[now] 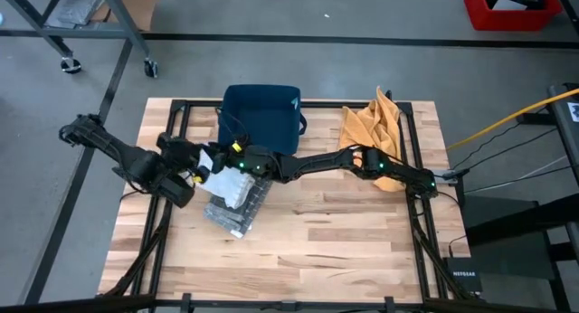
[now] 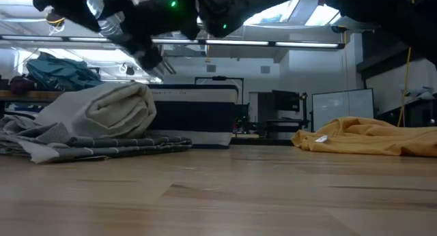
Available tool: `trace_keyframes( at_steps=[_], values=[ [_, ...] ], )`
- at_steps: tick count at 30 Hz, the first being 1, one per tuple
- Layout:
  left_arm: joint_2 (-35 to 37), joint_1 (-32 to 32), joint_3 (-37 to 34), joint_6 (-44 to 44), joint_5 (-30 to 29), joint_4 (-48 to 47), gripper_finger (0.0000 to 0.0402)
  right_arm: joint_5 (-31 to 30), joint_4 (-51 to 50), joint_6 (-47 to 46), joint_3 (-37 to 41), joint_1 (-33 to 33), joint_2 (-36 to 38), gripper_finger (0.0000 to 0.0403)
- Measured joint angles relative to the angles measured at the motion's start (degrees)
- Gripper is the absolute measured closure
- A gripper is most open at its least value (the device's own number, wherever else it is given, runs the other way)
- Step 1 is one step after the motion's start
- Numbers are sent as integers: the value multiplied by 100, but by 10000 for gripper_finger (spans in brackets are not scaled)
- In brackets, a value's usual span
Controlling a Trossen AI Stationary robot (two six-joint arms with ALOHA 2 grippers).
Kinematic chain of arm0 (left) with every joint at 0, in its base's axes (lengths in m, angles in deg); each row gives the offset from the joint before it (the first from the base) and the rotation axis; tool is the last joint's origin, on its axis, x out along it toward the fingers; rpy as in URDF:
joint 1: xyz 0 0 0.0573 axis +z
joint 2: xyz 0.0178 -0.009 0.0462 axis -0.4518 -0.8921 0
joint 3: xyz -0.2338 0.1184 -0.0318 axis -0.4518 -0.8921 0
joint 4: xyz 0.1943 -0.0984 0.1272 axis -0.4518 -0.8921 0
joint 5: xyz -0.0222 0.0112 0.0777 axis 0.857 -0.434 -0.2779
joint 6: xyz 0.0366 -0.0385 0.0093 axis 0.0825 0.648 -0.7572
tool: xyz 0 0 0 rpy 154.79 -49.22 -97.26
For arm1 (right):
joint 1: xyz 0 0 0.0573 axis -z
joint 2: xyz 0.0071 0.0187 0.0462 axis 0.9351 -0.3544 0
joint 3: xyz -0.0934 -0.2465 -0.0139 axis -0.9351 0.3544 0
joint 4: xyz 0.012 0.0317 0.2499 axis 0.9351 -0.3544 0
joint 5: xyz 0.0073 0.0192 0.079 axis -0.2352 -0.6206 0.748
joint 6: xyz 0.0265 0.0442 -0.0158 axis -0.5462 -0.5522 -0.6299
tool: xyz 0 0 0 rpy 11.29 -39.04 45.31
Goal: Fold towel
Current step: Stack the folded white patterned towel on top of the folded gray patterned towel
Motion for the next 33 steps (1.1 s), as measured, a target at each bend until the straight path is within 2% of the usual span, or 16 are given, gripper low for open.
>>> trace_keyframes(
  at_steps=[4, 6, 8, 11, 15, 19, 21, 26, 30, 33],
  values=[
    [557, -17, 106, 124, -331, -387, 398, 902, -119, 672, 0, 27, 253, 226],
    [844, -23, 106, 41, -135, -385, 398, 1380, -381, 862, 0, 34, 345, 226],
    [1076, -24, 106, -211, 327, -385, 398, 1553, -886, 968, 0, 32, 417, 226],
    [1302, -23, 15, -357, 1014, -296, 398, 1235, -1994, 976, -2, 35, 469, 226],
    [1409, -23, -283, -168, 1651, -210, 398, 750, -3359, 730, 9, 32, 467, 226],
    [1357, -23, -916, -44, 2200, 557, 398, 307, -4183, 660, 2, -70, 467, 226],
    [1298, -23, -1254, -136, 2296, 1162, 398, 79, -4428, 693, 4, -107, 468, 226],
    [1112, -23, -1863, -183, 2318, 2536, 398, -50, -5460, 733, 2, -95, 588, 226],
    [917, -23, -2143, -197, 2330, 3304, 398, -581, -6162, 632, 0, -128, 650, 226],
    [732, -23, -2275, -214, 2484, 3675, 398, -649, -6404, 643, -3, -128, 734, 226]
  ],
)
